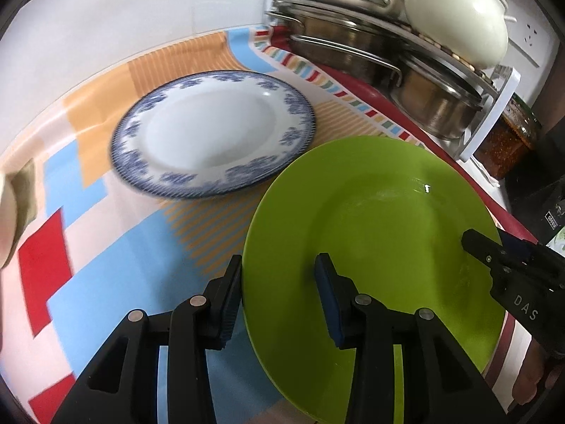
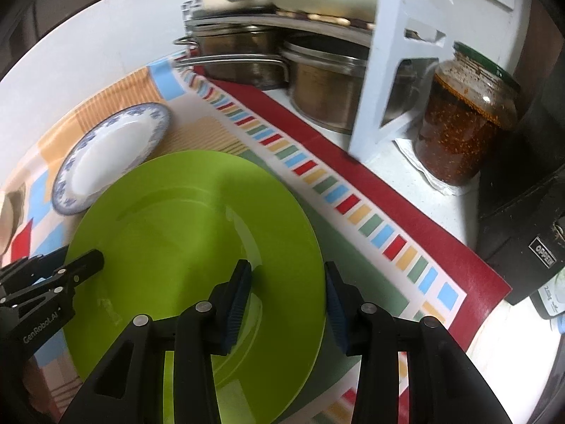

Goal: Organize plates and bowls
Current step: 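Close the left tool on the green plate rim while the right tool also closes, then carry the green plate with both tools and lower it onto the large blue-and-white plate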

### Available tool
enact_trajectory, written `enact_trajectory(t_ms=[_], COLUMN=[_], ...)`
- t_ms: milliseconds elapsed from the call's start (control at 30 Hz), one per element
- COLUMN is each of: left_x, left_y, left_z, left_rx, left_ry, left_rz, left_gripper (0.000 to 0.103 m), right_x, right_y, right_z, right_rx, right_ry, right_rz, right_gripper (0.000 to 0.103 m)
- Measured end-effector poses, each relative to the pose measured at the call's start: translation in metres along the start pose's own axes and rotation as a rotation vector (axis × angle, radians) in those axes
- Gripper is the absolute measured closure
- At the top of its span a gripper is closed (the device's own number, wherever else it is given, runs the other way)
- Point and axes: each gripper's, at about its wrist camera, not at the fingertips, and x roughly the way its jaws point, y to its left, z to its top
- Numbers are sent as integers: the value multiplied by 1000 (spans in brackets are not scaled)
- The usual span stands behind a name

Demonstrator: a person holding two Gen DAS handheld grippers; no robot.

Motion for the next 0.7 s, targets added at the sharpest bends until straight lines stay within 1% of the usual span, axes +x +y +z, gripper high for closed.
enact_trajectory(t_ms=[233, 700], left_x=[-34, -104], left_y=[32, 92], left_z=[-24, -73], left_rx=[-66, -202], left_ry=[-23, -86], left_rz=[60, 149], left_gripper=[62, 63], right_x=[-23, -70], right_y=[31, 103], right_z=[-11, -32], right_rx=[-51, -182], right_ry=[-19, -79], right_rz=[54, 148], right_gripper=[61, 61])
